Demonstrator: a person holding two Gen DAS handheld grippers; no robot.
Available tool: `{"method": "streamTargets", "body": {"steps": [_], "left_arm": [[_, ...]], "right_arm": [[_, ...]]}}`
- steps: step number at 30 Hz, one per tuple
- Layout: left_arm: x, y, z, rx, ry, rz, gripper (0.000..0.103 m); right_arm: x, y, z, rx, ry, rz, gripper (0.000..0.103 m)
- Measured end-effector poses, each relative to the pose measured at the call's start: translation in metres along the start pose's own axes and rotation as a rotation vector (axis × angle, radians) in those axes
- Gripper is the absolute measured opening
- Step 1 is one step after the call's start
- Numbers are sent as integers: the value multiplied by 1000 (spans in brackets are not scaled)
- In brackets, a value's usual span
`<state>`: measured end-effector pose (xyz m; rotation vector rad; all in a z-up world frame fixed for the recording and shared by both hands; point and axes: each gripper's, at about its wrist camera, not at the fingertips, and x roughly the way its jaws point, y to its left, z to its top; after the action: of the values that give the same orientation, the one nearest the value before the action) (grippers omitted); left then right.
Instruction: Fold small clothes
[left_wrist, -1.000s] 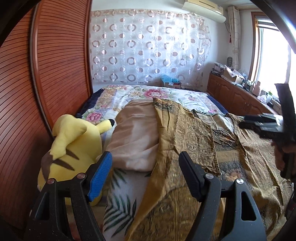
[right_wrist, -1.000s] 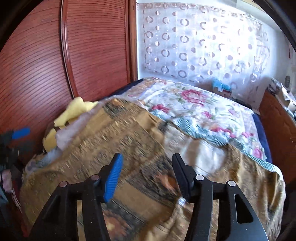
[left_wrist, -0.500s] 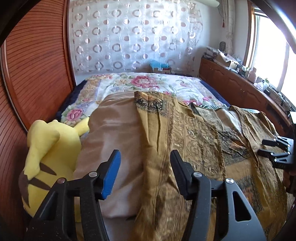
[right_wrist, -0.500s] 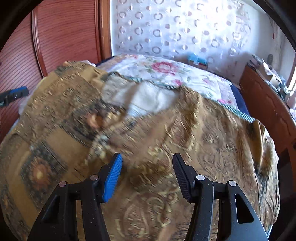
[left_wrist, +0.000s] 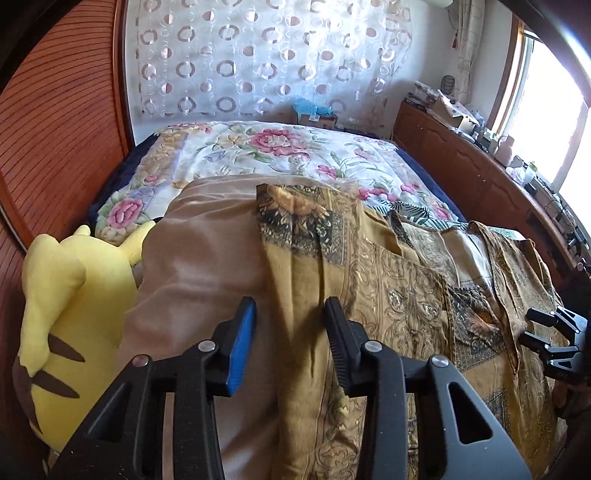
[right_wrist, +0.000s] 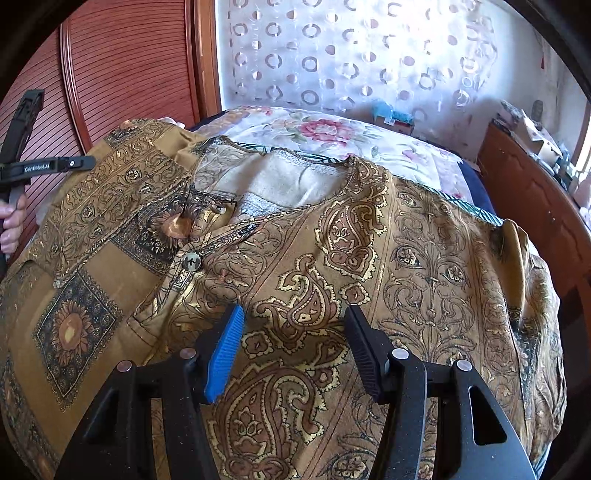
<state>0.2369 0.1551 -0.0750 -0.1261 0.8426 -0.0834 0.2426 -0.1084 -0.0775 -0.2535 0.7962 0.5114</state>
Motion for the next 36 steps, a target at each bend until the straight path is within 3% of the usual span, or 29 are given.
{"method": "streamTargets", "body": {"steps": [1,3,5,8,11,16,21,24,27,28,29,36], "left_arm": [[1,-1,1,6,4,3,38],[0,-4,2,33,-1,3,25],[-4,-9,2,50,-13,10,7],[-9,-11,8,61,-39,32,4],[-16,-11,12,80,-79,101,4],[-18,-8,14,84,-62,110,4],[-37,-23,9,121,-101,107,13],[-59,-36,-2,152,-155,116,35],[-82,-43,-16,134,-195,56,60],[-86,-46,-20,130,-200,39,78],[-91,-50,-26,135,-210,27,84],[-102,-79,-54,168,-227,4,85]], "right_arm": [[0,0,0,1,1,1,59],[0,0,0,1,1,1,59],[0,-1,0,0,1,0,59],[1,-1,0,0,2,-1,59],[1,-1,0,-1,2,-1,59],[1,-2,0,-1,2,-1,59],[1,-2,-1,0,2,-1,59],[1,-2,-1,0,2,-1,59],[1,-3,-1,0,2,-1,59],[1,-2,0,-1,2,-1,59],[1,-3,-1,-1,2,-1,59],[1,-3,-1,0,2,-1,59]]}}
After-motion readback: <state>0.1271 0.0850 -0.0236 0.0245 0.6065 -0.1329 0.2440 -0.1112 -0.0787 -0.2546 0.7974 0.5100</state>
